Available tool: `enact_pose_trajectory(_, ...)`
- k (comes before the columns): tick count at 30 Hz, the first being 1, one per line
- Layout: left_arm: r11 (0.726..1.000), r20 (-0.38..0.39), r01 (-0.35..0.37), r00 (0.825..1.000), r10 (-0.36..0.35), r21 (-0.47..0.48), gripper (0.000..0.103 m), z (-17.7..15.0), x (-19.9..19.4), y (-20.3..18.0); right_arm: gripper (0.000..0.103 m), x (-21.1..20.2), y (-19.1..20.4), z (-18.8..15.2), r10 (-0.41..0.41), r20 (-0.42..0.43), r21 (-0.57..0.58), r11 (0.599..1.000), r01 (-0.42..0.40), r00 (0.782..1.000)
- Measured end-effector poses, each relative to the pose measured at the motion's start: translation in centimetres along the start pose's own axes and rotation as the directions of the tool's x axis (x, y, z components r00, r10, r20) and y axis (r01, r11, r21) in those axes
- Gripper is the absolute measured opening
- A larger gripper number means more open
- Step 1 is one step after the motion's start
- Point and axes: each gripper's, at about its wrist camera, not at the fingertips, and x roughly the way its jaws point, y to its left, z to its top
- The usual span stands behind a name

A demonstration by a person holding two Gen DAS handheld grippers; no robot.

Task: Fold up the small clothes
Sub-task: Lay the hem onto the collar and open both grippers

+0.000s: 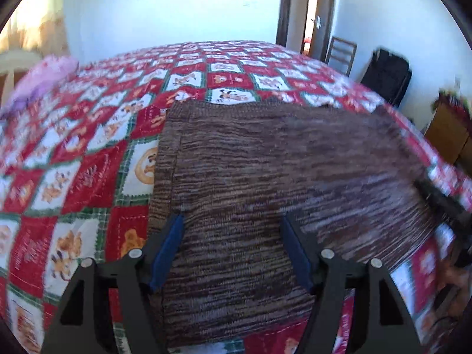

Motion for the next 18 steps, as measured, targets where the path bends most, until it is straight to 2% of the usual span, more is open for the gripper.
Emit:
enact_pose_trajectory(3,0.997,-0.002,-0.062,0.998,0.062,0.052,0.072,-0.3,-0.3,-0.8,0.034,0.0,-0.2,0.2,0.009,0.005,0.009,1.000,-0.009,1.000)
enact_pose_trajectory(5,0.998,-0.011,-0.061,0.998,0.061,0.033,0.077,-0.5,-1.0,-0.6,0.034,-0.1,-0.2,0.1,0.008,0.010,0.009,1.000,-0.008,1.000)
enact_pose_trajectory(8,0.999,-0.007,-0.048,0.999,0.048,-0.026,0.079,-0.7,-2.6,0.8,0.035,-0.1,0.5,0.9,-0.040,-0.038,0.003,0.999,0.040,0.998)
enact_pose_trajectory(9,0.998,0.001,-0.056,0.998,0.056,-0.036,0.083,-0.8,-3.1,1.2,0.035,-0.8,1.2,1.3,-0.079,-0.057,0.001,0.997,0.079,0.995)
enact_pose_trajectory(10,0.997,0.010,-0.069,0.998,0.070,-0.044,0.087,-0.9,-3.4,1.3,0.035,-1.7,1.7,1.4,-0.086,-0.041,0.006,0.996,0.087,0.995)
enact_pose_trajectory(12,0.994,0.030,-0.097,0.995,0.099,-0.058,0.088,-1.1,-3.9,1.8,0.035,-3.9,3.6,1.5,-0.023,0.036,0.008,1.000,0.023,0.999)
enact_pose_trajectory(14,0.993,0.016,-0.100,0.995,0.102,-0.066,0.088,-1.2,-3.7,2.0,0.035,-5.0,6.1,1.8,0.037,0.061,-0.033,0.999,-0.035,0.997)
enact_pose_trajectory(18,0.987,-0.018,-0.139,0.990,0.138,-0.081,0.088,-1.1,-2.9,2.0,0.035,-3.4,11.1,2.9,0.160,-0.012,-0.077,0.984,-0.161,0.987)
